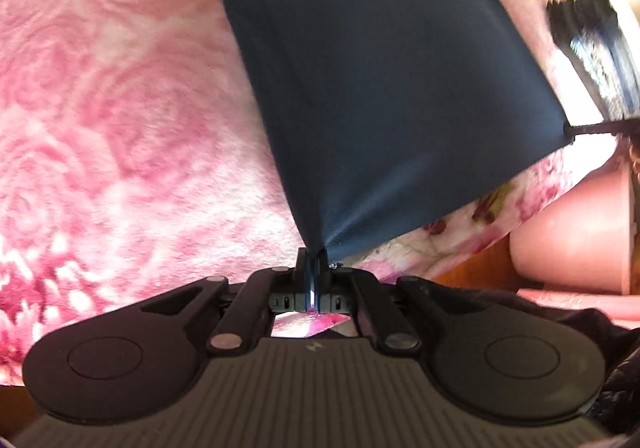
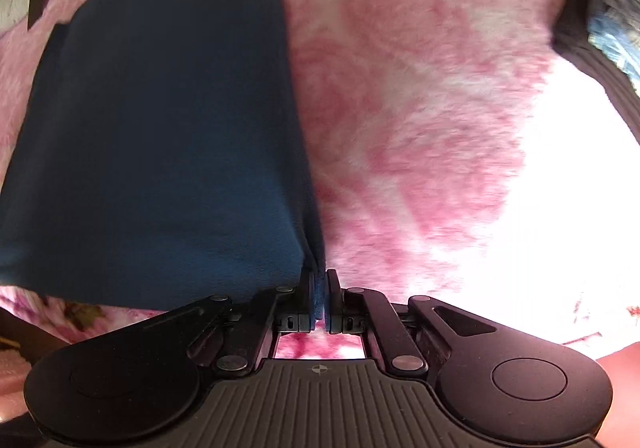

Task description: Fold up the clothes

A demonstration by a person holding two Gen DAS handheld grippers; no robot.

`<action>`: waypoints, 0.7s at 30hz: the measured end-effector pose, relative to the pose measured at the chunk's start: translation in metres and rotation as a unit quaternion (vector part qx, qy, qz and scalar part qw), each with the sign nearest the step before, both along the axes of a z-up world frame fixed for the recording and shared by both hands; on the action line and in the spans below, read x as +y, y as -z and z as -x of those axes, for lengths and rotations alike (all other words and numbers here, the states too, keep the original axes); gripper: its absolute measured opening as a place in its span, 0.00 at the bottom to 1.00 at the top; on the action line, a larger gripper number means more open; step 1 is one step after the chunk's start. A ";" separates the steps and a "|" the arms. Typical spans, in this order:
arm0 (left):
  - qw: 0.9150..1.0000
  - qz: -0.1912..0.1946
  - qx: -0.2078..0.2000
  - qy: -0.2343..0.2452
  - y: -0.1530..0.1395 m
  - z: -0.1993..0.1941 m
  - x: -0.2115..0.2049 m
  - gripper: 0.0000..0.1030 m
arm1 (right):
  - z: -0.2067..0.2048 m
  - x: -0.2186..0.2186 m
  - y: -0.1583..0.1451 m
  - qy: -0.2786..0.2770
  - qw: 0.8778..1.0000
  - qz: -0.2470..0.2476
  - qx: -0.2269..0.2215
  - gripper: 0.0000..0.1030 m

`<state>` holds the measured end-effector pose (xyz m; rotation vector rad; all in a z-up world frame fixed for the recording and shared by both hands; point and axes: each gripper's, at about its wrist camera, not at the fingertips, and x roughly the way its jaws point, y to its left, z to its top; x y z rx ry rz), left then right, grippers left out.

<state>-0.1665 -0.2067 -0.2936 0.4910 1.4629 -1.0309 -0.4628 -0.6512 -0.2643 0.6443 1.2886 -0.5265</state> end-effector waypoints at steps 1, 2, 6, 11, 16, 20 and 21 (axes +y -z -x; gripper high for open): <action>1.000 0.002 -0.003 -0.003 -0.007 -0.001 0.002 0.00 | -0.002 0.005 0.001 -0.004 1.000 -0.005 -0.001 0.01; 1.000 0.003 -0.006 -0.006 -0.013 -0.002 0.004 0.00 | -0.004 0.011 0.001 -0.007 1.000 -0.011 -0.002 0.01; 1.000 0.001 -0.017 -0.017 -0.034 -0.005 0.013 0.00 | 0.006 0.023 -0.013 -0.004 1.000 -0.025 -0.004 0.01; 0.999 -0.038 -0.012 0.001 -0.004 0.003 0.002 0.00 | 0.003 0.024 0.004 -0.009 0.999 -0.030 0.015 0.01; 0.995 -0.093 0.000 0.025 0.011 0.005 -0.012 0.02 | -0.003 0.005 0.013 -0.009 0.999 -0.032 0.036 0.02; 0.994 -0.106 -0.032 0.015 -0.008 -0.009 -0.008 0.08 | 0.001 -0.016 -0.001 0.018 0.997 0.015 0.070 0.02; 0.994 -0.103 -0.042 0.007 -0.014 -0.015 -0.009 0.08 | -0.001 -0.021 -0.007 0.017 0.998 0.025 0.060 0.02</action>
